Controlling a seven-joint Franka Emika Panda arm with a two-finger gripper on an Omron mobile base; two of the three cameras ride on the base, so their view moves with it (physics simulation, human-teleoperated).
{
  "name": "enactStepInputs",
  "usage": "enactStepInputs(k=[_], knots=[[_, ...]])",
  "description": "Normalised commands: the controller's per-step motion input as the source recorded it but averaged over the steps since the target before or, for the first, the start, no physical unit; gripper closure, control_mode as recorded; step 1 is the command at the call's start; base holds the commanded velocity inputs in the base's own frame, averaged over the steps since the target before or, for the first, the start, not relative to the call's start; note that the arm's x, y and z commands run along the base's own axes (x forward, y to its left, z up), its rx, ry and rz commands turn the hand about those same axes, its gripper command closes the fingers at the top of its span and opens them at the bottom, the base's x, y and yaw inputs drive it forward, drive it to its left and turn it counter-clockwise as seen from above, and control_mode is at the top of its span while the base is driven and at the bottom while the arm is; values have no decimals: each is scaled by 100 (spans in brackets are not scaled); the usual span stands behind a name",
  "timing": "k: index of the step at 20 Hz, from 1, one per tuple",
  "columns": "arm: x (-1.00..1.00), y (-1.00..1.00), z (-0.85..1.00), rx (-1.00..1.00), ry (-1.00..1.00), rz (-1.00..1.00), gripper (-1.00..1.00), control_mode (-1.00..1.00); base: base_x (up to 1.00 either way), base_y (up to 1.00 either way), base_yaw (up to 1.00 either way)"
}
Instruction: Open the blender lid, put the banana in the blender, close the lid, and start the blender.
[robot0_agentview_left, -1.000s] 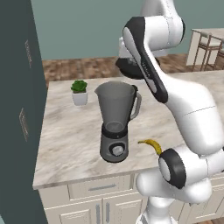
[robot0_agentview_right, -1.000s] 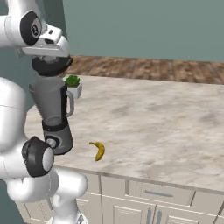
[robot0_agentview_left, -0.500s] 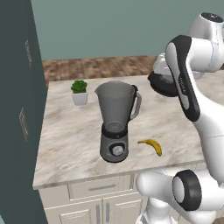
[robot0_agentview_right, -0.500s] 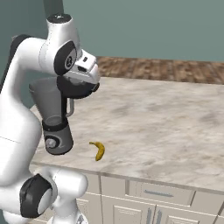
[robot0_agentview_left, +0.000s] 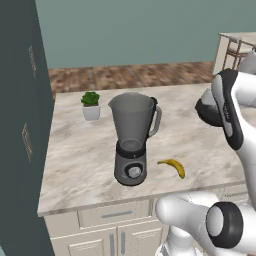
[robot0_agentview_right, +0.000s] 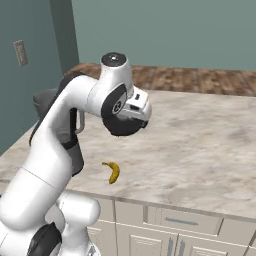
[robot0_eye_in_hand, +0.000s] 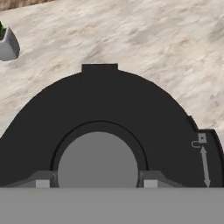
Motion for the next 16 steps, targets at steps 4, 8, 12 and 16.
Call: enactStepInputs(k=[4,8,12,16], knots=[[34,-92,-86,-6,12,0,100,-100,0,0,0],[37,-81,-89,0,16,0,100,-100,0,0,0],[44,-41,-64,0,19,0,100,-100,0,0,0],[48,-33,-68,0,27,0,100,-100,0,0,0]])
